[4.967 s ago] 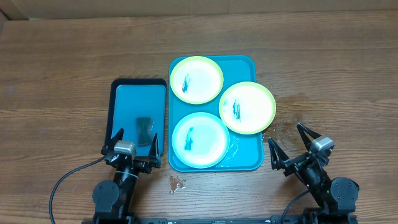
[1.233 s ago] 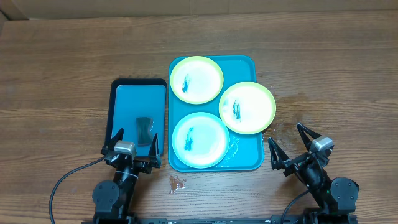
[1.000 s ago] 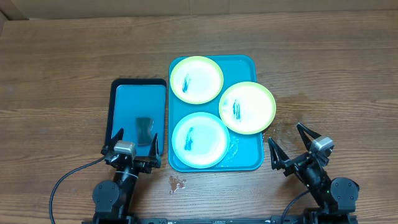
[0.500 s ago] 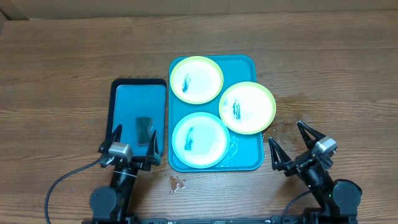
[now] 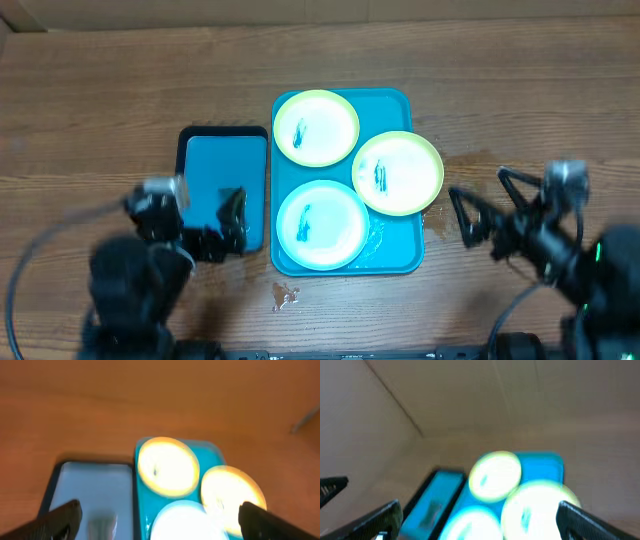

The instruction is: Clean dirty plates on tray and stack at the side

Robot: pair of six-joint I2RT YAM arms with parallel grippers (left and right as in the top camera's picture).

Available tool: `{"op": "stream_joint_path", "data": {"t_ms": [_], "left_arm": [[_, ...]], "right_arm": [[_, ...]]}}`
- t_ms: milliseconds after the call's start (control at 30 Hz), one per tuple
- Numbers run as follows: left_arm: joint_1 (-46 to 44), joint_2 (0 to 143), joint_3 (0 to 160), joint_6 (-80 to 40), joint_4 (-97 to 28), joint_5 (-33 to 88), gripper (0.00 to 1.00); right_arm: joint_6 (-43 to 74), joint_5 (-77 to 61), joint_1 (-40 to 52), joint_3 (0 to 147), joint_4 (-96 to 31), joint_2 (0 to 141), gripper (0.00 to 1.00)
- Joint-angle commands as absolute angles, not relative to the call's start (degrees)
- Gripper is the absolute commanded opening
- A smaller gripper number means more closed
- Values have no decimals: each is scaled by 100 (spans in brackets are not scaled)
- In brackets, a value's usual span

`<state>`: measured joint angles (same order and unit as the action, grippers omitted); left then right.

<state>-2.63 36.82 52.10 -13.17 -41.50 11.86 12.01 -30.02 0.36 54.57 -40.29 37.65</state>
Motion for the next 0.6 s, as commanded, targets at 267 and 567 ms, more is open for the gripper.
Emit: {"op": "stream_joint_path", "data": {"t_ms": [267, 567], "left_arm": [[-301, 7144, 7940, -908, -6945, 1361, 100], [-244, 7728, 8009, -921, -7295, 1170, 88]], "right_arm": [[1243, -4340, 91, 7511, -5354, 7015, 99], [2209, -1791, 2036, 6980, -6147, 9015, 99]]}}
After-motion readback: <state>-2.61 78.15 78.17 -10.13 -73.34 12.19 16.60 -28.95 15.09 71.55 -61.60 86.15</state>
